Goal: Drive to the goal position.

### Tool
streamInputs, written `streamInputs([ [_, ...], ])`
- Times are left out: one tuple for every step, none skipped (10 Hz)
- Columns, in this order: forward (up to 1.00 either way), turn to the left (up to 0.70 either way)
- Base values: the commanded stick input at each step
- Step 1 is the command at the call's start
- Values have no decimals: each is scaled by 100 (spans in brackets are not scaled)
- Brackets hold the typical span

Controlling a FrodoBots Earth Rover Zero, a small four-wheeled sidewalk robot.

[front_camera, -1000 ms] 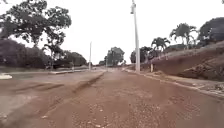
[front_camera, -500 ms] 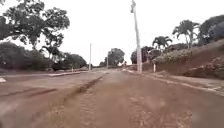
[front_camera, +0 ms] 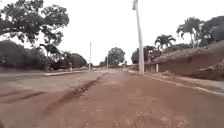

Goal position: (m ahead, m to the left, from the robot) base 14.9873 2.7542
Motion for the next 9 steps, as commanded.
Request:
streamInputs([
  [100, 0],
  [100, 0],
  [100, 0],
  [100, 0],
  [100, 0],
  [100, 0],
  [100, 0],
  [100, 0],
  [100, 0],
])
